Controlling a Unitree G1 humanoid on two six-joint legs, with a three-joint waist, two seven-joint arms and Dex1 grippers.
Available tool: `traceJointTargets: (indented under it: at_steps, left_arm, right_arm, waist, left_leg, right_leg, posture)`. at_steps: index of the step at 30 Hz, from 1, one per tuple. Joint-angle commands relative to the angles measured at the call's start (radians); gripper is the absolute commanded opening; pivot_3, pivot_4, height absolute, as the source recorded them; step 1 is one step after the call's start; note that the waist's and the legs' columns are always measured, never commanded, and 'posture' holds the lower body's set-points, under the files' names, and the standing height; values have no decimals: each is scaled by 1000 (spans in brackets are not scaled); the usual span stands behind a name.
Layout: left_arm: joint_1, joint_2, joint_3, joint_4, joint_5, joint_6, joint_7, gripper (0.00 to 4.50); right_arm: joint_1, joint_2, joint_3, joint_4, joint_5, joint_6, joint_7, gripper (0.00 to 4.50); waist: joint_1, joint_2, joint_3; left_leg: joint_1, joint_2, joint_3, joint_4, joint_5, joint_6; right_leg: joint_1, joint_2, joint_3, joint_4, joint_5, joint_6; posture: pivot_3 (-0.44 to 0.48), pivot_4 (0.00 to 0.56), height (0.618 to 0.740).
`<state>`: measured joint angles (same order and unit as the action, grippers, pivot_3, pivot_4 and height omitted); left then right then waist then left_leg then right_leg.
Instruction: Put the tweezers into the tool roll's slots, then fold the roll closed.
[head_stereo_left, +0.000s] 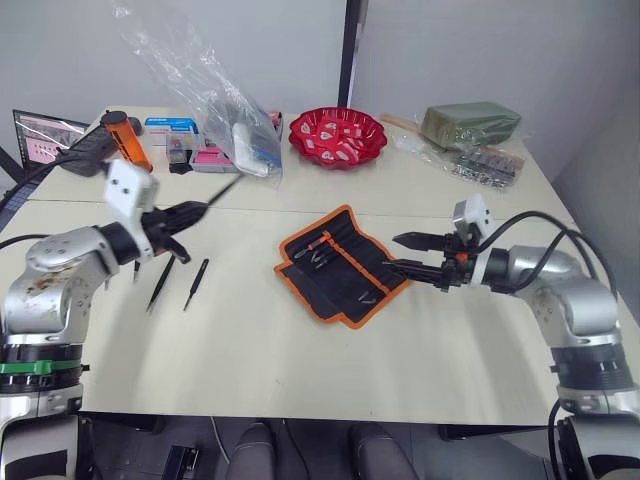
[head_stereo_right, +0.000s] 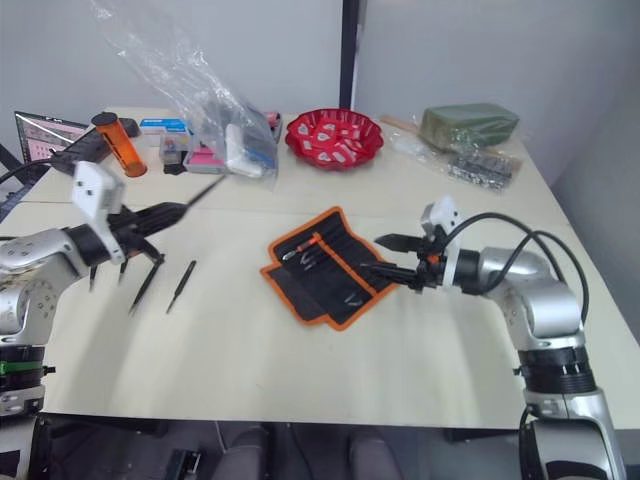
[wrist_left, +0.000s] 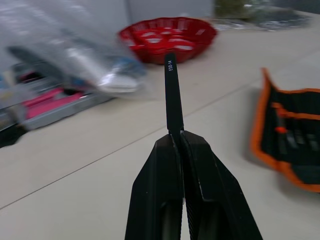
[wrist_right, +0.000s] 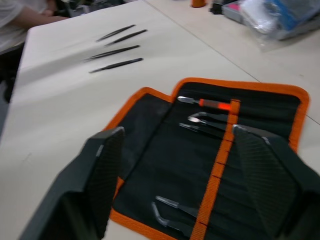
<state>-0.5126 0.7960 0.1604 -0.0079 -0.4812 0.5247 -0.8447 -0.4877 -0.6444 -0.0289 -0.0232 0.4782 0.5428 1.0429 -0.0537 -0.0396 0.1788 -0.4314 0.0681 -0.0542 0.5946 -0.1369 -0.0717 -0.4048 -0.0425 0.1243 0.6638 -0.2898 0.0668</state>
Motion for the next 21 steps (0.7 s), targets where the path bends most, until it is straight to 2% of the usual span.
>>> traceJointTargets:
  at_steps: [1,5,7,13,21]
  left_arm:
    - [-49,9,-76,-84,-24,79,-58,0]
    - [-102,-8,-166,-118,0,119,-82,0]
    - [-128,-24,-194,-117,12,128,-79,0]
    - [-216,-117,-314,-115,58,204,-38,0]
    - [-272,-201,-434,-55,174,268,18,0]
  right_arm:
    - [22,37,8,-12,-73,-69,-102,1962]
    - [38,92,37,29,-141,-101,-187,581]
    - [39,109,53,52,-166,-117,-205,34]
    - [58,171,88,104,-214,-132,-257,34]
    - [108,187,116,134,-243,-121,-269,34]
  waist:
    - [-4,0,0]
    - [-8,0,0]
    - [-8,0,0]
    - [-3,0,0]
    - [5,0,0]
  left_leg:
    - [0,0,0,0,0,0]
    - [0,0,0,2,0,0]
    - [0,0,0,2,0,0]
    - [-1,-1,-1,4,0,0]
    - [-1,-1,-2,5,0,0]
  right_leg:
    - [0,0,0,0,0,0]
    - [0,0,0,1,0,0]
    - [0,0,0,1,0,0]
    - [1,0,0,0,0,1]
    - [1,0,0,1,1,2]
  posture:
    - [0,150,729]
    - [0,150,729]
    - [0,150,729]
    - [0,150,729]
    - [0,150,729]
